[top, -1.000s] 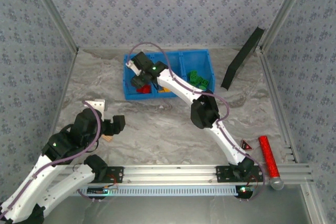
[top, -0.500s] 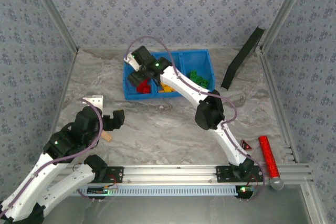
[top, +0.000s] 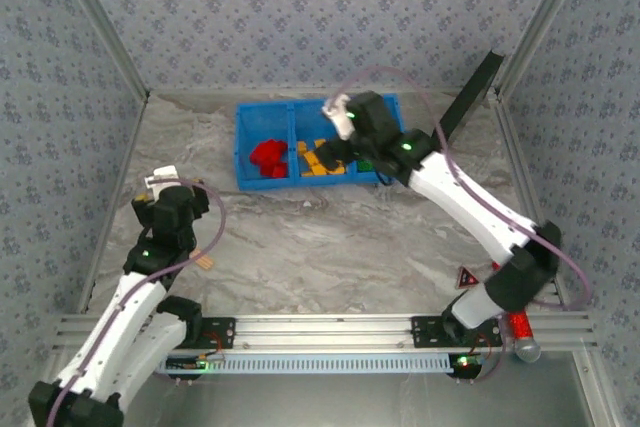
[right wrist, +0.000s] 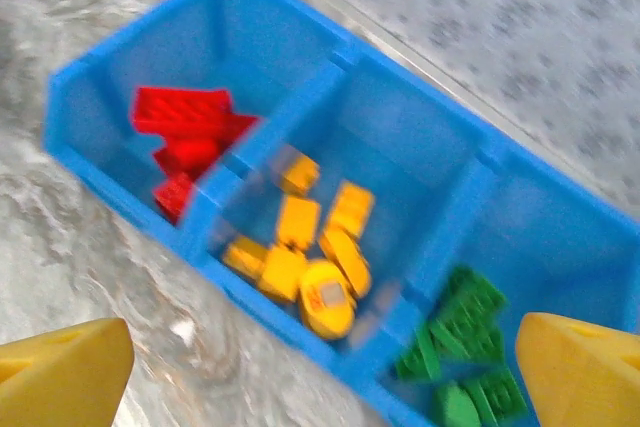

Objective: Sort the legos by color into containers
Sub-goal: Reset both arms

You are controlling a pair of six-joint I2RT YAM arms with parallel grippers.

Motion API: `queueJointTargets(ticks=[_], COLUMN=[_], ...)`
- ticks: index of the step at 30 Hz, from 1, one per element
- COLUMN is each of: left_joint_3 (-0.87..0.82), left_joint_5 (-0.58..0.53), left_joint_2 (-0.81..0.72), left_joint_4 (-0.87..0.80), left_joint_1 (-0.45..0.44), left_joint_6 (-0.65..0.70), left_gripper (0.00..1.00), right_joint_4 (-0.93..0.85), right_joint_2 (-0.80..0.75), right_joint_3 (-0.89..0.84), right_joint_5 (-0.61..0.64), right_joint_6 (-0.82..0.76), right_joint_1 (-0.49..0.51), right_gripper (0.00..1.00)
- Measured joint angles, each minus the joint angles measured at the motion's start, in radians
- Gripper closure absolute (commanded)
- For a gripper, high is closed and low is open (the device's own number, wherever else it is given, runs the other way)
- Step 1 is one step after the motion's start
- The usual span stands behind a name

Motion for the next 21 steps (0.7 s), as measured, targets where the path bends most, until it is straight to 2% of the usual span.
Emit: queueJointTargets(ticks=[4,7,16,21], left_joint_3=[-0.175,-0.205,-0.209,-0.209], left_joint_5=[0.092,0.143,0.23,0.289], left_joint_2=[0.093,0.237,0.653,0.813], left_joint_4=[0.274,0.401,0.872,1.083], left_joint_1=[0.119,0.163,0.177,0.194], left_joint_6=[0.015,0.048,0.153,0.179], left_gripper=[0.01,0.01,0.01,0.01], right_joint_4=[0.038,0.036,0.125,0.167], right_joint_2=[-0.221,-0.333,-0.648,-0.673], right_joint_3=[-0.288,-0.436,-0.732,-0.813], right_joint_5=[0.009,0.014,-0.086,-0.121], right_joint_6=[0.072,0.126,0.282,0.323], right_joint_1=[-0.115,-0.174,-0.361,-0.425], right_gripper=[0.0,0.0,0.0,0.0])
